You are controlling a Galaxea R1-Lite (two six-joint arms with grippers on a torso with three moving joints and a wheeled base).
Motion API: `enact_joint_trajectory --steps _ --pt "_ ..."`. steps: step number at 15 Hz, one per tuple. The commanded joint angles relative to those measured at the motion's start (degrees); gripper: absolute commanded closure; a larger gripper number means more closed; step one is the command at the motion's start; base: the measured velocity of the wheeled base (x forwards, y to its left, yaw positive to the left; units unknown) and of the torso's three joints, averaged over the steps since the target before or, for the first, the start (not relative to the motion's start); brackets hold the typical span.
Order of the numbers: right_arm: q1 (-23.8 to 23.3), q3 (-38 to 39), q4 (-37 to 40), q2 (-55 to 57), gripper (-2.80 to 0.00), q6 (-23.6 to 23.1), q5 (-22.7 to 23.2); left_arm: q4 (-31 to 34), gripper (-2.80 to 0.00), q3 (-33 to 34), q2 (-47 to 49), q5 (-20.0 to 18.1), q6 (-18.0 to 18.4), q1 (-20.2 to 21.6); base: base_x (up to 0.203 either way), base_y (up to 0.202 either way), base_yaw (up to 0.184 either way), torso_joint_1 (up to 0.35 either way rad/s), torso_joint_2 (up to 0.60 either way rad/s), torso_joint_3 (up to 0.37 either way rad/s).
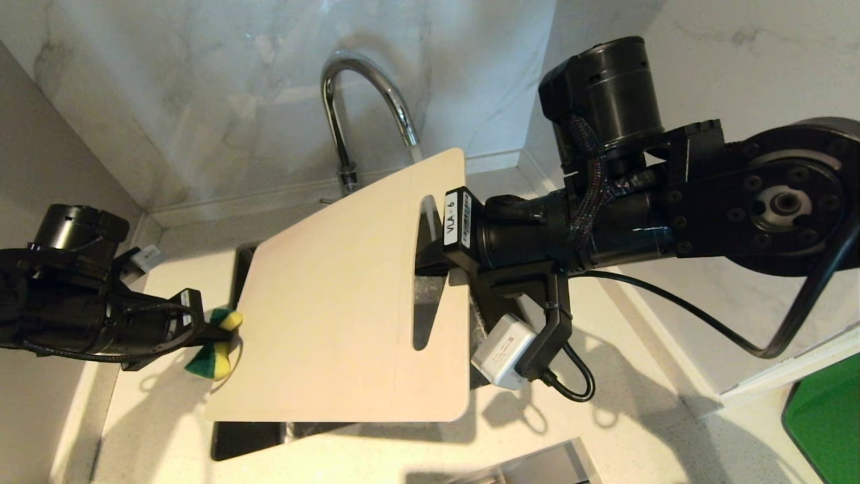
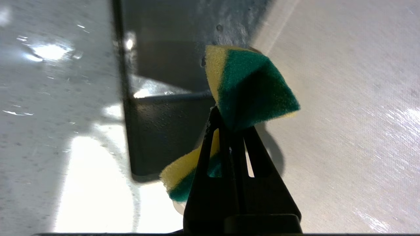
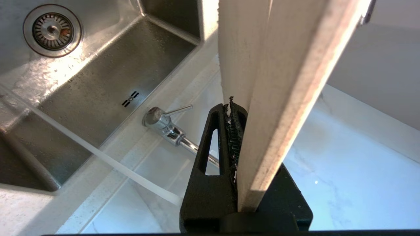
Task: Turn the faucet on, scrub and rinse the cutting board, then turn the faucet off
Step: Scrub the cutting board underwater
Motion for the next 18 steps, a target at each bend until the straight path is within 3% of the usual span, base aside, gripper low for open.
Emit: enact_joint_trajectory --steps 1,3,7,10,15,18 --pt "-0.16 1.13 0.16 -0.17 0.0 -0.84 0.07 -0.12 0.0 -0.71 -1.15 -2.33 0.07 3.92 0.0 0.0 0.0 0.0 0.0 0.0" --pt "-0.8 2.97 -0.4 -0.31 0.0 -0.91 0.07 1.22 0.0 -6.04 -4.04 -4.73 0.11 6.47 0.0 0.0 0.0 0.0 0.0 0.0" --pt "-2.02 6.44 -4.06 -0.2 0.0 -0.38 0.03 8.57 0.0 -15.8 -11.08 -5.89 -0.56 6.31 0.0 0.0 0.0 0.0 0.0 0.0" --pt "-2.7 7.44 -5.23 0.3 0.0 0.63 -0.11 8.73 0.0 -16.36 -13.25 -6.13 -4.31 2.65 0.0 0.0 0.0 0.0 0.0 0.0" --pt "-5.48 8.23 -5.31 3.0 0.0 0.14 -0.9 7.17 0.0 -19.25 -12.74 -7.52 -6.54 -1.46 0.0 0.0 0.0 0.0 0.0 0.0" --pt "-7.11 7.59 -5.28 5.68 0.0 -0.82 -0.88 5.92 0.0 -19.16 -12.74 -8.97 -7.23 -1.62 0.0 0.0 0.0 0.0 0.0 0.0"
